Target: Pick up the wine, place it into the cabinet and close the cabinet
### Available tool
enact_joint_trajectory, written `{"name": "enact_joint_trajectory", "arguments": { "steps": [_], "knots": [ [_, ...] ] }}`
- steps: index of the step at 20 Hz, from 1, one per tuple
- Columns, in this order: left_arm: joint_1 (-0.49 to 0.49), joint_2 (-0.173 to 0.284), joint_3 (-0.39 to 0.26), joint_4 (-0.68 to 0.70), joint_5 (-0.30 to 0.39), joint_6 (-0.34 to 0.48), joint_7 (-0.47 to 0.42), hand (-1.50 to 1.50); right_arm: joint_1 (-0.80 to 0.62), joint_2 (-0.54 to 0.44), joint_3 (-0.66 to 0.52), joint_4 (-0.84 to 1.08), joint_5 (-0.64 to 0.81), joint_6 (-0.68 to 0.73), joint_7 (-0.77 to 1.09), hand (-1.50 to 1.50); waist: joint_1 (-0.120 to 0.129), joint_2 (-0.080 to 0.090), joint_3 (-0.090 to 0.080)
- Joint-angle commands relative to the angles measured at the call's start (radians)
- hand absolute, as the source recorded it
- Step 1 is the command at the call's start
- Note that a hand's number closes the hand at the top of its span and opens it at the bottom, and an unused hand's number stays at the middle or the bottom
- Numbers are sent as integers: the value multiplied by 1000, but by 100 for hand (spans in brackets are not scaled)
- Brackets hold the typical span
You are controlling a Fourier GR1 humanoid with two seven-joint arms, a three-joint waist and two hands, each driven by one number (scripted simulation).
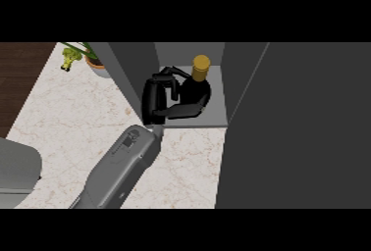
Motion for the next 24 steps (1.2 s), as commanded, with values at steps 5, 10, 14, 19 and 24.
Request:
{"name": "enact_joint_trajectory", "arguments": {
  "steps": [5, 10, 14, 19, 24],
  "knots": [
    [-106, 30, 99, 168, 62, -118, 1, 150, 15, -4, -58, -24, -127, 25, -26, -150, 0, 2, 0],
    [-200, 0, 119, 323, 34, -81, -29, 150, 62, 13, -15, -88, -106, 25, 6, -150, -12, 4, 0],
    [-269, 0, 111, 377, 72, -67, -40, 150, 20, 2, -29, -44, -104, 29, 9, -150, -13, 4, 0],
    [-326, 0, 168, 473, 37, -50, -140, 150, 124, 43, 24, -47, -65, 47, -95, -150, -19, 6, 1],
    [-340, 27, 210, 545, 27, -66, -214, 150, 34, 11, -26, -70, -107, 30, 5, -150, -13, 6, 0]
  ]
}}
